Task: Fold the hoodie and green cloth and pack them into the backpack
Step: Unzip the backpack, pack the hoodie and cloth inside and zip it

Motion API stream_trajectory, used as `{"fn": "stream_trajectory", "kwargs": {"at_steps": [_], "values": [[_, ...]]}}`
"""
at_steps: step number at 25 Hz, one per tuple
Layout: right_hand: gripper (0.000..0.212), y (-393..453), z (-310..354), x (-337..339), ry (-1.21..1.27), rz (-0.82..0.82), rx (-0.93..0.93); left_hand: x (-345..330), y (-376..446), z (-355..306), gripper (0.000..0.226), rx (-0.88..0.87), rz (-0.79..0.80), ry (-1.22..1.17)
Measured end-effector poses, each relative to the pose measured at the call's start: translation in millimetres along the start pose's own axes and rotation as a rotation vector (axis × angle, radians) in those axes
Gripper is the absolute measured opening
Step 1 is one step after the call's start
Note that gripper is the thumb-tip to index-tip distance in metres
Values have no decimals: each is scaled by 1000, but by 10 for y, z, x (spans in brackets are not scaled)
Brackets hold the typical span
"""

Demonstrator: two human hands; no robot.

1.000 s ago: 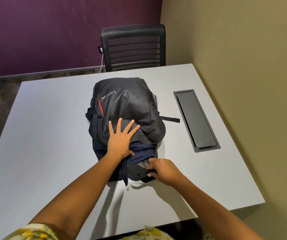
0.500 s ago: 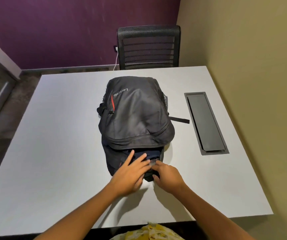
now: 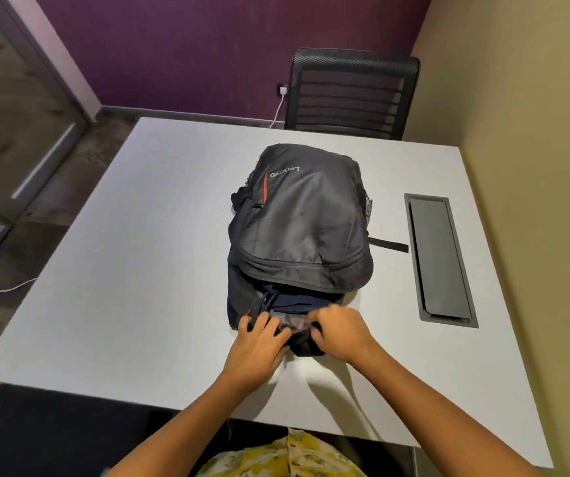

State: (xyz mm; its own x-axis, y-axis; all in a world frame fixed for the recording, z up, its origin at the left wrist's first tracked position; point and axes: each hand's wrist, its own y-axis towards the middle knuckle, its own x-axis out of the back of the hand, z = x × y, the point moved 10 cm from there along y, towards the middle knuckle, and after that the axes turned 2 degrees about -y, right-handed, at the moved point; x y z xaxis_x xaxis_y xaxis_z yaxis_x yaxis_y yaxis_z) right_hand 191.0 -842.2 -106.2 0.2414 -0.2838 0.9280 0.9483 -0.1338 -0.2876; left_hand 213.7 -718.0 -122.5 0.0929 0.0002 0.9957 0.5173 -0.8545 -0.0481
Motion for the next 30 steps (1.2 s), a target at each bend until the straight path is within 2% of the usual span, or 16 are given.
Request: {"fn": "stream_trajectory", "kwargs": {"at_steps": [2,3,5,6,8,12,14,16,19,23,27,30], "values": [[32,129,322,322,46,-264,116,2,-98,38,22,57,-28,-8],[39,192,543,376,42,-317,231,-8,-143,66,32,95,-25,-15],[55,321,924,223,-110,-278,455,-45,-219,113,44,152,14,-29],[61,387,989,48,-225,-223,504,-53,-251,139,48,167,31,-34],[61,495,888,-196,-334,-122,458,-66,-325,205,55,185,58,-55],[47,431,645,-392,-420,-54,356,-65,-437,326,64,186,55,-34],[61,423,567,-504,-414,8,323,-76,-452,368,71,184,89,-7],[65,428,544,-553,-419,14,307,-66,-425,470,73,200,112,17],[59,403,570,-578,-419,57,303,-4,-337,683,63,218,98,55],[46,359,623,-429,-269,-1,342,145,-274,712,23,161,-30,4],[27,291,701,-145,-17,-208,337,153,-259,831,8,209,-118,-217],[19,254,1003,74,61,-330,448,159,-215,1129,9,310,-197,-515]]}}
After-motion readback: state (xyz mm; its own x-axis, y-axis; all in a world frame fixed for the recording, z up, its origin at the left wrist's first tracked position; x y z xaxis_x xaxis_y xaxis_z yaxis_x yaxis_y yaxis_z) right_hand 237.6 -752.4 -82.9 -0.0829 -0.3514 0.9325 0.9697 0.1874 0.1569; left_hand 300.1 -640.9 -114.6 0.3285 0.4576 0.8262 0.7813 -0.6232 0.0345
